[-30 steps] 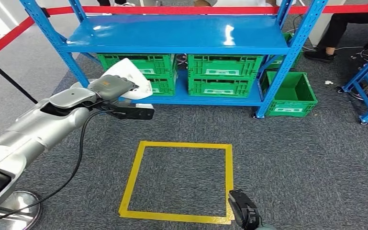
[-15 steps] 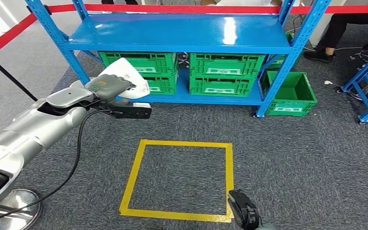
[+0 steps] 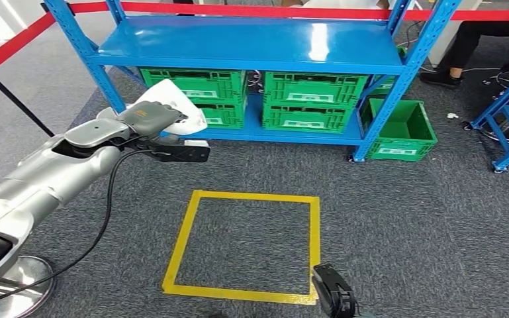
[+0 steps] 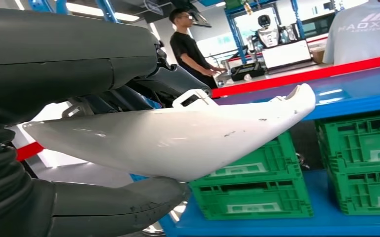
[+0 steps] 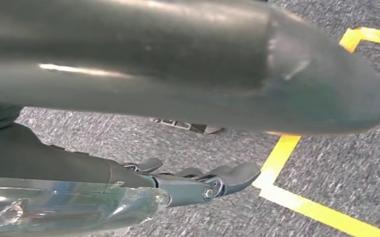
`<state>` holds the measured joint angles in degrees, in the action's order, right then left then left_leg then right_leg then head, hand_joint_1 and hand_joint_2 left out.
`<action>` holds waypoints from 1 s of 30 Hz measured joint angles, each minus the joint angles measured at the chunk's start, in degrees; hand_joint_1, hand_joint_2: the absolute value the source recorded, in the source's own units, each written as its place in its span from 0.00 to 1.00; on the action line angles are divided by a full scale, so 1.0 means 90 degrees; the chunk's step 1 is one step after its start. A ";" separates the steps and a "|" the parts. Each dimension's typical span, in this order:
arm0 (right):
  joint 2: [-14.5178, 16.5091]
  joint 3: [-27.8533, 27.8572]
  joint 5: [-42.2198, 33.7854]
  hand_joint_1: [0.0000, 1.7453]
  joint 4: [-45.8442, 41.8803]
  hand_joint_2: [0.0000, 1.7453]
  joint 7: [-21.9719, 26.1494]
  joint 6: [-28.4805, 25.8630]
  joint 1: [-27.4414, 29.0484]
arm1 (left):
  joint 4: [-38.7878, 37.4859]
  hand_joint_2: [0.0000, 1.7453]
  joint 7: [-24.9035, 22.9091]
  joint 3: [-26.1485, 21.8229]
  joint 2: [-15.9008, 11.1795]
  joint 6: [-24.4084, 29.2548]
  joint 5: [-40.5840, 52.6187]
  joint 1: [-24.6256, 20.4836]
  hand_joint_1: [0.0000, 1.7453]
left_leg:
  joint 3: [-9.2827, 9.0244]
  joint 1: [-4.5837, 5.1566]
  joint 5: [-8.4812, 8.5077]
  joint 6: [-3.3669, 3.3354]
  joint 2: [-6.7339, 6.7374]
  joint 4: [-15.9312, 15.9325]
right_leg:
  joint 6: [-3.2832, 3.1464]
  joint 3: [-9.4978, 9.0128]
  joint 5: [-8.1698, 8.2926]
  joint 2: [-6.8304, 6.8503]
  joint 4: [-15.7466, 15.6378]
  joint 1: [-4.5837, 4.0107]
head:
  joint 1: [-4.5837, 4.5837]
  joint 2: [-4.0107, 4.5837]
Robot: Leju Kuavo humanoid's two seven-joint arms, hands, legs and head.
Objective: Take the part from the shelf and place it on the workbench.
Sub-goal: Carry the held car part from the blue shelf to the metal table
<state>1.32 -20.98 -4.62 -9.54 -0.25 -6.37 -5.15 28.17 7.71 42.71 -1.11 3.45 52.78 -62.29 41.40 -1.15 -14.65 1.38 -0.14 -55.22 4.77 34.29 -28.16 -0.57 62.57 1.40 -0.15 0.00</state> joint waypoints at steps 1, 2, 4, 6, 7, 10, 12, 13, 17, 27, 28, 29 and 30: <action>0.0007 0.0001 0.0001 0.00 0.0000 0.00 -0.0001 0.0001 -0.0005 | 0.0000 1.00 0.0001 -0.0002 -0.0004 0.0000 -0.0002 -0.0011 1.00 | 0.0025 0.0004 0.0027 0.0039 -0.0003 -0.0021 | -0.0040 -0.0090 0.0056 -0.0014 -0.0171 0.0002 | -0.0007 0.0000; 0.0012 0.0002 0.0003 0.00 0.0000 0.00 -0.0002 0.0000 -0.0007 | 0.0000 1.00 0.0000 -0.0004 -0.0008 0.0000 -0.0004 -0.0021 1.00 | 0.0036 0.0014 0.0067 0.0076 -0.0006 -0.0018 | -0.0106 -0.0078 0.0073 -0.0030 -0.0185 -0.0012 | -0.0021 0.0000; 0.0007 0.0004 0.0007 0.00 0.0001 0.00 -0.0004 -0.0001 -0.0001 | 0.0000 1.00 0.0000 -0.0004 -0.0013 -0.0001 -0.0008 -0.0033 1.00 | 0.0043 0.0006 0.0150 0.0134 -0.0006 0.0025 | -0.0255 -0.0024 0.0162 -0.0036 -0.0163 -0.0024 | -0.0052 0.0000; 0.0005 0.0005 0.0008 0.00 0.0001 0.00 -0.0004 -0.0001 -0.0002 | 0.0000 1.00 0.0001 -0.0004 -0.0021 -0.0002 -0.0012 -0.0036 1.00 | 0.0130 -0.0008 -0.0067 0.0181 -0.0003 -0.0163 | -0.0373 0.0051 0.0263 -0.0025 -0.0169 -0.0024 | -0.0067 0.0001; 0.0005 0.0005 0.0008 0.00 0.0001 0.00 -0.0004 0.0000 -0.0003 | 0.0000 1.00 0.0001 -0.0004 -0.0027 -0.0002 -0.0013 -0.0038 1.00 | 0.0243 -0.0007 -0.0331 0.0195 -0.0002 -0.0474 | -0.0416 0.0101 0.0320 -0.0020 -0.0179 -0.0020 | -0.0073 0.0001; 0.0004 0.0005 0.0008 0.00 0.0001 0.00 -0.0004 0.0000 0.0007 | -0.0001 1.00 0.0001 -0.0001 -0.0036 -0.0007 -0.0015 -0.0032 1.00 | 0.0657 0.0016 -0.1198 0.0199 -0.0001 -0.1844 | -0.0446 0.0292 0.0466 -0.0018 -0.0187 -0.0033 | -0.0076 0.0002; 0.0004 0.0005 0.0008 0.00 0.0001 0.00 -0.0004 0.0002 0.0012 | -0.0002 1.00 0.0001 0.0002 -0.0036 -0.0038 -0.0027 -0.0020 1.00 | 0.0512 0.0032 -0.1322 0.0155 -0.0001 -0.1987 | -0.0435 0.0415 0.0549 -0.0017 -0.0187 -0.0044 | -0.0076 0.0001; 0.0004 0.0005 0.0008 0.00 0.0001 0.00 -0.0004 0.0005 0.0012 | -0.0002 1.00 0.0004 0.0002 -0.0035 -0.0064 -0.0036 -0.0020 1.00 | 0.0243 0.0045 -0.1254 0.0117 -0.0001 -0.1696 | -0.0423 0.0465 0.0588 -0.0016 -0.0187 -0.0048 | -0.0077 0.0002; 0.0003 0.0007 0.0007 0.00 0.0000 0.00 0.0001 0.0017 0.0003 | 0.0000 1.00 0.0025 0.0002 -0.0012 -0.0150 -0.0053 -0.0089 1.00 | -0.0736 0.0121 -0.1139 0.0031 0.0014 -0.0379 | -0.0355 0.0562 0.0692 0.0002 -0.0191 -0.0074 | -0.0070 0.0002; -0.0005 0.0009 -0.0009 0.00 0.0001 0.00 0.0028 0.0063 0.0013 | -0.0016 1.00 0.0038 0.0007 -0.0039 -0.0249 -0.0053 -0.0090 1.00 | -0.0642 0.0133 -0.0994 -0.0038 0.0008 -0.0298 | -0.0244 0.0551 0.0933 0.0035 -0.0421 -0.0082 | -0.0064 0.0002; -0.0007 0.0012 -0.0010 0.00 0.0001 0.00 0.0040 0.0070 0.0016 | -0.0018 1.00 0.0041 0.0007 -0.0042 -0.0253 -0.0054 -0.0087 1.00 | -0.0637 0.0133 -0.0990 -0.0041 0.0008 -0.0299 | -0.0235 0.0552 0.0944 0.0034 -0.0428 -0.0082 | -0.0064 0.0002; -0.0009 0.0016 -0.0012 0.00 0.0001 0.00 0.0053 0.0078 0.0019 | -0.0019 1.00 0.0045 0.0007 -0.0045 -0.0255 -0.0055 -0.0082 1.00 | -0.0634 0.0133 -0.0986 -0.0044 0.0009 -0.0301 | -0.0232 0.0553 0.0951 0.0033 -0.0432 -0.0081 | -0.0065 0.0002; -0.0010 0.0021 -0.0013 0.00 0.0001 0.00 0.0064 0.0083 0.0020 | -0.0019 1.00 0.0049 0.0008 -0.0049 -0.0257 -0.0056 -0.0077 1.00 | -0.0632 0.0134 -0.0983 -0.0047 0.0009 -0.0302 | -0.0227 0.0553 0.0956 0.0033 -0.0435 -0.0081 | -0.0065 0.0002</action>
<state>1.22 -20.80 -4.74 -9.53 0.33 -5.63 -4.97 28.00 8.15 42.78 -1.55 1.14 52.28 -62.99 35.71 0.05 -23.50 0.95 -0.07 -57.94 2.73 39.27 -19.56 -0.27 58.65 0.67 -0.73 0.02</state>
